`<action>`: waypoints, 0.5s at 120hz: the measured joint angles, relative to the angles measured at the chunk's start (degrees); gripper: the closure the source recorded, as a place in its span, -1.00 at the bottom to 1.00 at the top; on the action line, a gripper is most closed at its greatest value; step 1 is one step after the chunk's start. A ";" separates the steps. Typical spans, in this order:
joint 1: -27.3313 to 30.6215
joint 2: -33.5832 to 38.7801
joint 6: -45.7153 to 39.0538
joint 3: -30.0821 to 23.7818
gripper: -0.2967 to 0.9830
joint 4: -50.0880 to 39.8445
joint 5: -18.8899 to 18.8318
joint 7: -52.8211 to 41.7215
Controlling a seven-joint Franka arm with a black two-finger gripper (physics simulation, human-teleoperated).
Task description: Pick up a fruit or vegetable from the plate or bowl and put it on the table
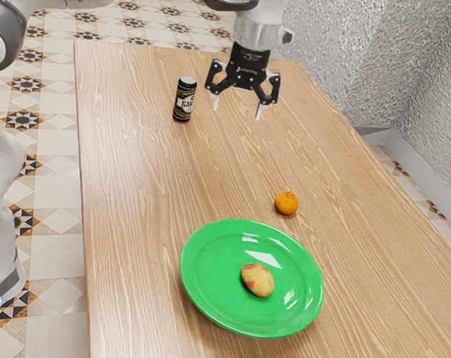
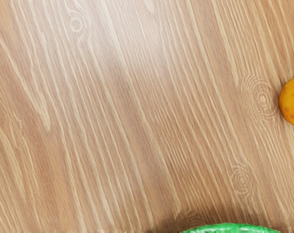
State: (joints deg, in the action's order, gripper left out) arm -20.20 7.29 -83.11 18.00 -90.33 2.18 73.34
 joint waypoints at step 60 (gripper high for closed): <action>-4.93 -3.66 -0.48 -1.36 -0.54 1.14 3.44 -4.26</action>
State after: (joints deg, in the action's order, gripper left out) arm -25.13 3.62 -83.59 16.63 -89.18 5.63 69.08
